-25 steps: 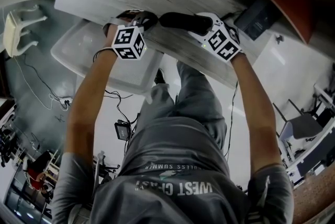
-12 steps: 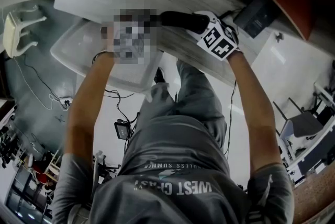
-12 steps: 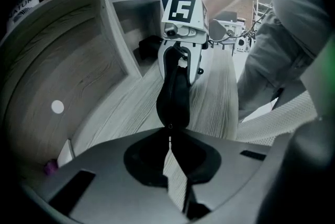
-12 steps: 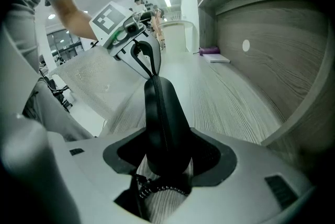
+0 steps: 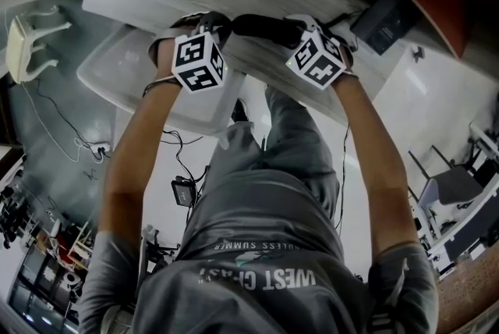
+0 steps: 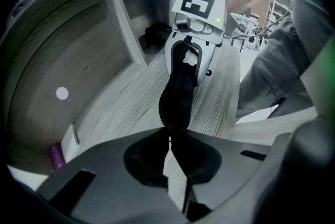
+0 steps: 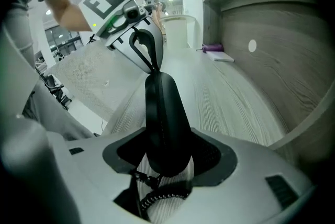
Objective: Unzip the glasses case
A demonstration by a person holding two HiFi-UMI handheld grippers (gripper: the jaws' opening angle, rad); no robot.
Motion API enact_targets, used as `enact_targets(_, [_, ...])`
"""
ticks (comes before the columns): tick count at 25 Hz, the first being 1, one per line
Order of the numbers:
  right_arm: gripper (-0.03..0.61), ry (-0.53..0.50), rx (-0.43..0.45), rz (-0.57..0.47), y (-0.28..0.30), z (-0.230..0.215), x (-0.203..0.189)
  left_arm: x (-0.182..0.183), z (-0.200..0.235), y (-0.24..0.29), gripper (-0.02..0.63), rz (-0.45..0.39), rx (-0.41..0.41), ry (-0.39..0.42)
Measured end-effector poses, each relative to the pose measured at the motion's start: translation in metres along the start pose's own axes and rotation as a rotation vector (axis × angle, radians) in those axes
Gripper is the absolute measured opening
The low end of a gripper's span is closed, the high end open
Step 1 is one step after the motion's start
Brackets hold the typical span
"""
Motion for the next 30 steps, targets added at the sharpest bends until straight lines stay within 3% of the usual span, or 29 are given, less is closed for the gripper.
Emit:
enact_targets(2, [0.27, -0.065, -0.04, -0.063, -0.001, 0.003, 0.005, -0.005, -0.003, 0.002, 0.011, -0.015, -0.022, -0.03])
enact_targets(5, [0.339, -0.137, -0.07, -0.165, 0.0, 0.012, 0.013, -0.008, -0.01, 0.007, 0.009, -0.024, -0.045, -0.042])
enact_targets(6, [0.341, -0.143, -0.078, -0.183, 0.001, 0.014, 0.014, -0.009, -0.012, 0.01, 0.009, -0.024, -0.052, -0.042])
enact_targets(8, [0.278, -0.136, -0.089, -0.197, 0.002, 0.012, 0.016, -0.013, -0.016, 0.013, 0.009, -0.027, -0.063, -0.051])
enact_targets(13, [0.262, -0.096, -0.07, -0.107, 0.005, 0.009, 0.018, -0.014, -0.012, 0.01, 0.011, -0.052, -0.104, -0.118])
enact_targets(19, [0.255, -0.06, -0.062, -0.055, 0.004, 0.008, 0.017, -0.004, -0.007, -0.002, 0.011, -0.03, -0.126, -0.112])
enact_targets(30, [0.255, -0.036, -0.067, 0.01, 0.008, 0.008, 0.022, 0.01, -0.007, 0.0, 0.011, 0.048, -0.092, -0.136])
Point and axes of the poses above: the fingertips, and each gripper's own axes: y forward along the fingers, z to its left, x out of its top, the point moved 3 cm from there along -y, backward along the fingers, and after that the axes turned 10 degrees about z, right-handed, at the moved point
